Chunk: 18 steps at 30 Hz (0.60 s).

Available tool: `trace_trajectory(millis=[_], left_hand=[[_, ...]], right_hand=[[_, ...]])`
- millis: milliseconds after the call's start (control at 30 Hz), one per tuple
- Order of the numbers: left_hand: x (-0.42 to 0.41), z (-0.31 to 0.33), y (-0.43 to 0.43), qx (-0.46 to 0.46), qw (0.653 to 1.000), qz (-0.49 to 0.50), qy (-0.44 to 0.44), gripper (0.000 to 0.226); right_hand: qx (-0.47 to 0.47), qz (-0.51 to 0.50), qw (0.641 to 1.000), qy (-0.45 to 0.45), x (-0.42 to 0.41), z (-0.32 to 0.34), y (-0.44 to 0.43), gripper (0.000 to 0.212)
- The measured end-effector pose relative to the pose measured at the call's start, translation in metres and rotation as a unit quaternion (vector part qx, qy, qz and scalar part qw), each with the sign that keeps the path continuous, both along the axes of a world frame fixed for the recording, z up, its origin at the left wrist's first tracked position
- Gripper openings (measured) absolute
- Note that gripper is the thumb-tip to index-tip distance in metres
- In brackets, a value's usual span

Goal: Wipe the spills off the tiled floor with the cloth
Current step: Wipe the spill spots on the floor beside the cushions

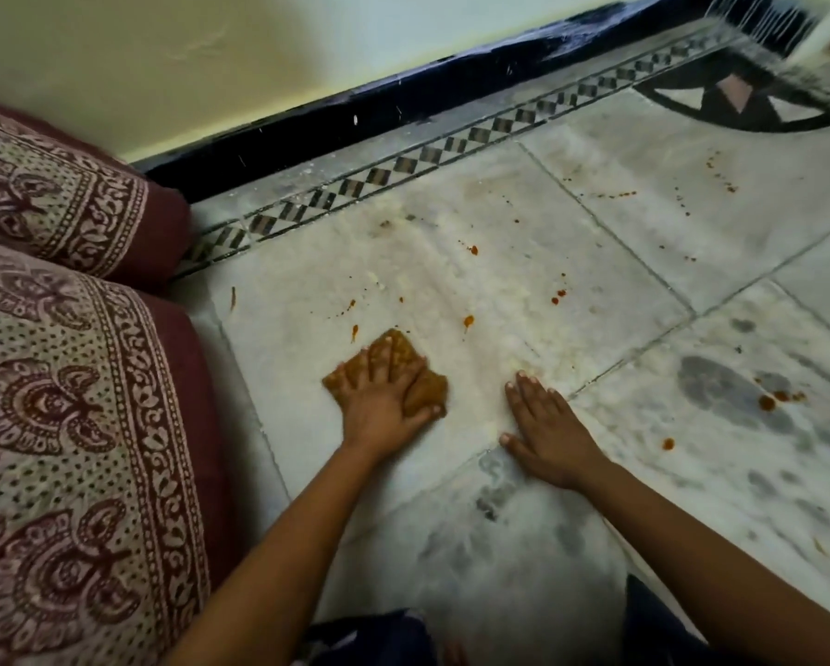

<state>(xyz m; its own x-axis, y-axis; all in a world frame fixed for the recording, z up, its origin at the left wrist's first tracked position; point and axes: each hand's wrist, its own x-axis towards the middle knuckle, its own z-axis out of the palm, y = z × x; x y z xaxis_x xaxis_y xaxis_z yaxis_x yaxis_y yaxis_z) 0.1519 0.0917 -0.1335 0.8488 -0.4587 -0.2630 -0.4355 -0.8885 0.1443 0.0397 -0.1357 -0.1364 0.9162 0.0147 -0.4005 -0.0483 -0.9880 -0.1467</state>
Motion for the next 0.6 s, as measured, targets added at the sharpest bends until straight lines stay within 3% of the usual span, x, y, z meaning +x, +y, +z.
trace_trajectory(millis=[200, 333, 467, 600], left_hand=[[-0.067, -0.011, 0.051, -0.02, 0.985, -0.164, -0.046, 0.071], [-0.024, -0.006, 0.084, 0.005, 0.996, -0.084, -0.042, 0.071], [0.014, 0.001, 0.037, 0.026, 0.999, -0.028, -0.011, 0.079], [-0.035, -0.007, 0.016, 0.0, 0.989, -0.138, -0.056, 0.072]], right_hand=[[-0.027, 0.0, 0.999, -0.031, 0.011, 0.023, -0.009, 0.093], [-0.017, -0.05, 0.998, -0.041, 0.02, 0.012, -0.007, 0.095], [0.026, -0.112, 0.992, -0.057, 0.018, -0.012, 0.006, 0.091], [0.02, -0.118, 0.986, -0.112, 0.018, -0.018, 0.011, 0.083]])
